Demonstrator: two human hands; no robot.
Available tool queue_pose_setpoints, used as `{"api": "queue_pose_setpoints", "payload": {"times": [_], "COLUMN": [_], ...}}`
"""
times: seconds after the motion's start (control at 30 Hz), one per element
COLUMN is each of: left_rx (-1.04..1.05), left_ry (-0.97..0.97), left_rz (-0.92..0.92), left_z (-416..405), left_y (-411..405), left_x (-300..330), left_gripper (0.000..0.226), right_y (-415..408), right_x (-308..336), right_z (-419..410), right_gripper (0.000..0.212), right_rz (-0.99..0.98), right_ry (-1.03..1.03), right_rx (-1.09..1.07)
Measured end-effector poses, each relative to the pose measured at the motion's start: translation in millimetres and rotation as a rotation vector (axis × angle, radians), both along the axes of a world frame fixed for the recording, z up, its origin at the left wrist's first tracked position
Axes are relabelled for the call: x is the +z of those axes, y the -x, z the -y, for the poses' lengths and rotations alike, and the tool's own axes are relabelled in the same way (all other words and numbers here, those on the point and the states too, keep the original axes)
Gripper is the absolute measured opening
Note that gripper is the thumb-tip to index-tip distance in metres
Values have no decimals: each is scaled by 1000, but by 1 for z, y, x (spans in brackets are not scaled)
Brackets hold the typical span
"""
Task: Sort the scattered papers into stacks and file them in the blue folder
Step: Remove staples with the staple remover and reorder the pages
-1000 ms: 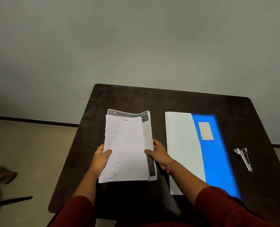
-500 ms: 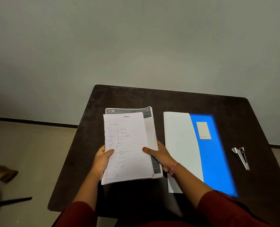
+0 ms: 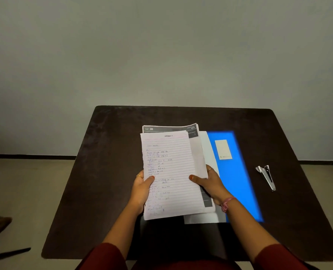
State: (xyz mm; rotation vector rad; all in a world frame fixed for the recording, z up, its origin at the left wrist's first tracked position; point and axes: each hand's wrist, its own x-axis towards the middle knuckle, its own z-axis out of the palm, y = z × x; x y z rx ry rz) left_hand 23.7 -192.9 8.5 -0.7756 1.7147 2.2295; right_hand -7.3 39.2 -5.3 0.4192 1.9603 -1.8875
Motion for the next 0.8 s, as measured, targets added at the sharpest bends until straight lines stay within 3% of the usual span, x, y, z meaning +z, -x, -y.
{"api": "queue_pose_setpoints", "payload": {"times": [0.27,0.53,0.7,0.8], "left_rx": [-93,-133,-156,-218], "left_ry": [42,130,344,619], "left_rz": [45,97,144,185], "left_z": [-76,-126,-138,-143], "left_y": [1,6,11,16], "left_x": [-9,-15,-22,-20], "left_gripper": [20,24,21,17], "right_y": [-10,-11,-9,-9], "right_x": [7,-3,-4,-5], "right_z": [-69,-111,-116,-115], "right_gripper": [43,54,55,54], "right_rz": [9,63,66,49], "right_ry": [-170,-359,-450,-534], "right_rx": [-78,-78,-56,-12]}}
